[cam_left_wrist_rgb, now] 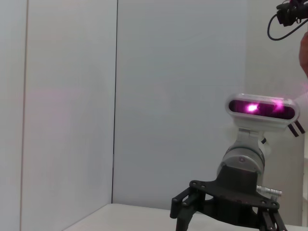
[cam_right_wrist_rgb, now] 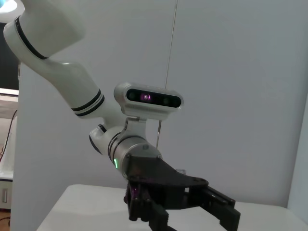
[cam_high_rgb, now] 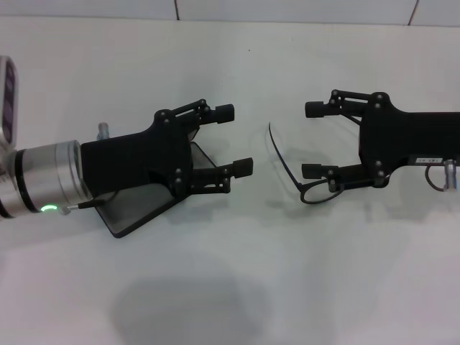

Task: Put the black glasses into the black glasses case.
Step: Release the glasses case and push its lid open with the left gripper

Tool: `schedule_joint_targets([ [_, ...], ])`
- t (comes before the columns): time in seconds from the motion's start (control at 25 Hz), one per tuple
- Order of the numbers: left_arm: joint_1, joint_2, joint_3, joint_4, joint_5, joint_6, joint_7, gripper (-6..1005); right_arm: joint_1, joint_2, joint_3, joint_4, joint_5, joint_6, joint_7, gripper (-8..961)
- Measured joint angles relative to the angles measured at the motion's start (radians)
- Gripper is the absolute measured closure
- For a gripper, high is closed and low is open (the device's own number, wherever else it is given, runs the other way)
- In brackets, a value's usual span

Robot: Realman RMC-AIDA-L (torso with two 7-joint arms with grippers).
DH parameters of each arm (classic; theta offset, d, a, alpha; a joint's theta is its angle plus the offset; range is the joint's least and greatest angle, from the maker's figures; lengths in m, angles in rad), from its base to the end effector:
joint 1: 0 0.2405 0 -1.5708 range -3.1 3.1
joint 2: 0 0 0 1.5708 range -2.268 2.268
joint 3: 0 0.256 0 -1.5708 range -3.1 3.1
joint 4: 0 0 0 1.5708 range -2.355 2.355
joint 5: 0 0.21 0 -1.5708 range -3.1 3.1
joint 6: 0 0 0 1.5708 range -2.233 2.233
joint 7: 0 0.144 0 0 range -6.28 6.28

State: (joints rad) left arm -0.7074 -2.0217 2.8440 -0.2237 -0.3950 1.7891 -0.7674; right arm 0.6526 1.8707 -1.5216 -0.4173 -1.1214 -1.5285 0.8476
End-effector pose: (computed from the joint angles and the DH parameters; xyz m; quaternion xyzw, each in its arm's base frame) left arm -0.2417 0.3082 -0.0200 -0.9181 -0.0613 -0.3750 0.1129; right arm 0.2047 0.3464 -0.0029 -0.9460 -0.0672 0.3047 0.0884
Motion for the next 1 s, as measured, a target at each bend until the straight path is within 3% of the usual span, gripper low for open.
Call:
schedule_joint_targets([
  [0.36,0.01,0.003,-0.001,-0.02,-0.064,-0.001,-0.037,135,-0.012,-0.002,0.001,-0.01,0.0,0.007,-0.002,98],
  [0.48,0.004,0.004,-0.001,-0.097,-0.085,-0.009,-0.131,139,-0.017,-0.004,0.002,-0.011,0.0,0.008,-0.002,98],
  [0.76,-0.027,-0.025,0.0,-0.354,-0.06,-0.044,-0.341,147,-0.038,-0.007,0.002,-0.024,0.0,0.01,-0.003,97],
  [1.0,-0.028,-0.027,0.001,-0.404,0.037,-0.044,-0.358,155,-0.04,-0.01,0.001,-0.025,0.0,0.013,-0.003,98],
])
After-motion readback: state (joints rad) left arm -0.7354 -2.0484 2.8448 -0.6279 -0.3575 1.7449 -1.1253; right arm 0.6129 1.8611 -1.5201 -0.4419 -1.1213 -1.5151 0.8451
